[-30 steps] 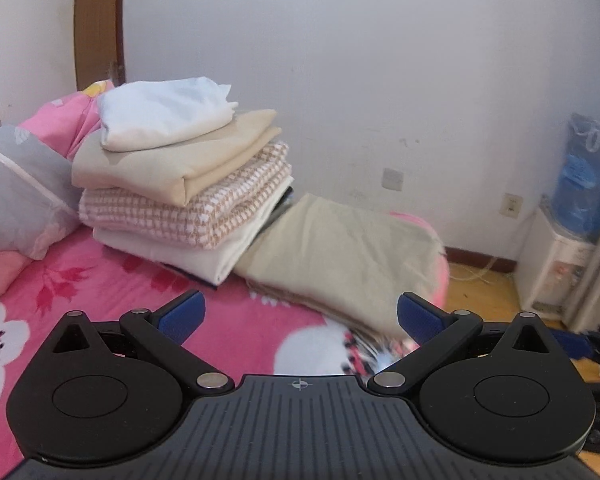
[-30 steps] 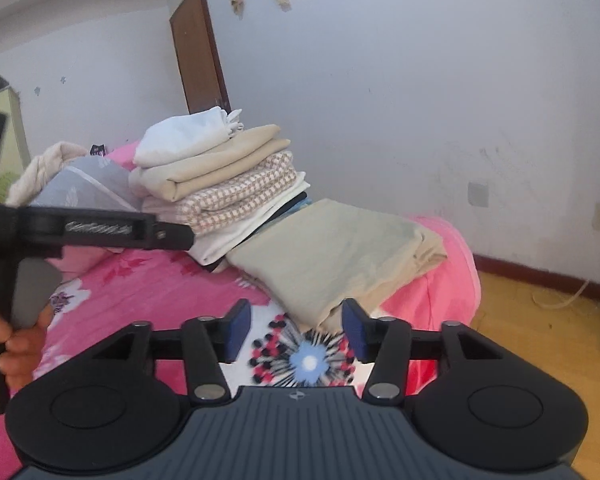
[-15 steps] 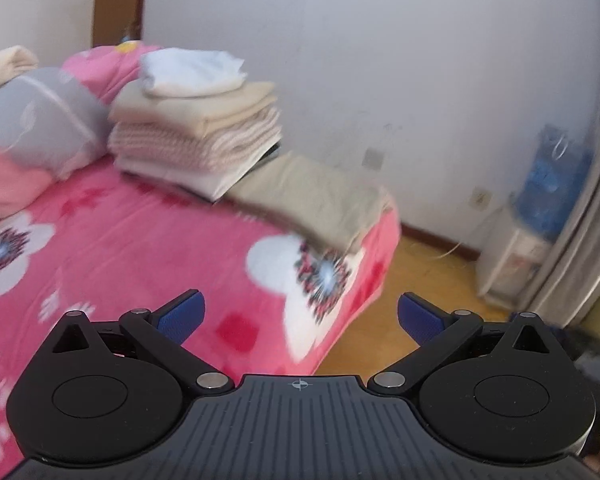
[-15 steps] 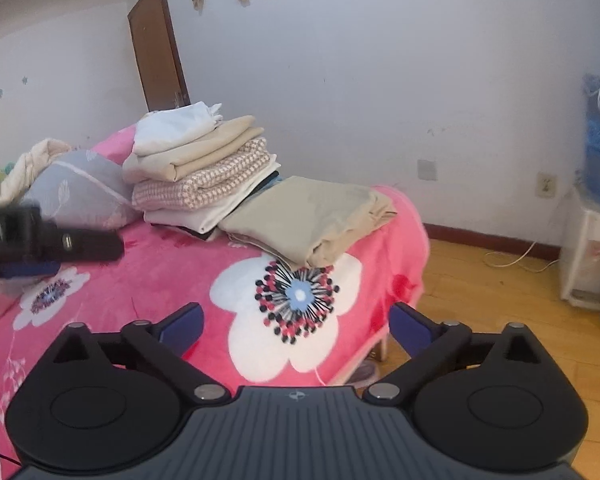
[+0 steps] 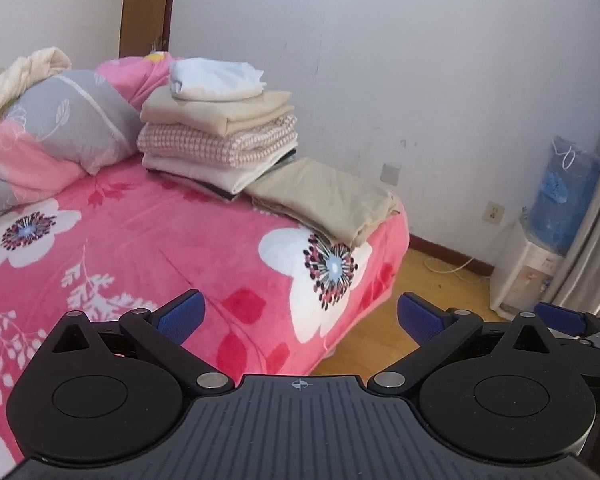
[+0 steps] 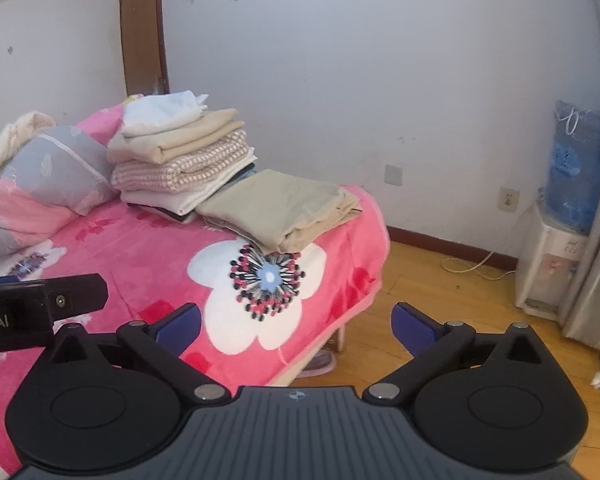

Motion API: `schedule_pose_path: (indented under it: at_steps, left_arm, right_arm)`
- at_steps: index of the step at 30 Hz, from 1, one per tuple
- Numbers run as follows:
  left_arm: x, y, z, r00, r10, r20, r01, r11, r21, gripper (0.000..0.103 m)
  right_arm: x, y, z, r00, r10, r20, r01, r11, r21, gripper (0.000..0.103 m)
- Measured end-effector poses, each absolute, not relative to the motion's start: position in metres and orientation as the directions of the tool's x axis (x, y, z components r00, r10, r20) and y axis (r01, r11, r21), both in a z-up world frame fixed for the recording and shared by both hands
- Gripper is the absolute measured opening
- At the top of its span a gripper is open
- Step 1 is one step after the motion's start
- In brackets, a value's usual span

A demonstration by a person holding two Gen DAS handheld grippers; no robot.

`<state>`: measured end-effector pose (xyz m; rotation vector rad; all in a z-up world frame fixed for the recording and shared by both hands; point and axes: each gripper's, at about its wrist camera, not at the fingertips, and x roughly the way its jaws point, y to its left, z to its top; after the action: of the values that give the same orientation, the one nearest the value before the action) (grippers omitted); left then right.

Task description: Fold clothes

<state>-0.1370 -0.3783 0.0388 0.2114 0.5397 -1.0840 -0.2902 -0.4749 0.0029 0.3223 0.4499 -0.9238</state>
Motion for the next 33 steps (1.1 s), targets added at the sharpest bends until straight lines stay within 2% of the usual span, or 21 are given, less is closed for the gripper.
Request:
schedule_pose_path:
  at_steps: [7,11,20,26,33]
  left_arm:
    - [-0.146,-0.378,0.042,0.414,-0.782,-0.466,0.877,0.479,-0.026,0.103]
    - [-0.154,-0.385,0.043,0.439,-0.757,-0.484,0.876,0.481,0.042,0.103]
    - [-0.171,-0.388,0.044,0.408,-0.762,-0.503,0.889,0.456,0.03,0.103]
    - [-0.17,-0.387,0.044,0.387,-0.757,-0.527,0.883,0.469,-0.025,0.103]
    - [-0.171,-0.388,0.045,0.418,-0.746,-0.519,0.873,0.488,0.001,0.103]
  right_arm:
    - [-0.291,-0.479,-0.005,0.481,-0.704,-0.523,0.843,0.535,0.055,0.103]
    - [-0.298,-0.481,-0.005,0.455,-0.722,-0.521,0.862,0.504,0.053,0.103]
    - [-0.318,-0.482,-0.004,0.41,-0.76,-0.505,0.894,0.444,0.057,0.103]
    - [-0.327,-0.482,-0.003,0.381,-0.777,-0.502,0.91,0.412,0.053,0.103]
    - [-0.327,-0.48,-0.005,0.384,-0.77,-0.509,0.907,0.418,0.051,0.103]
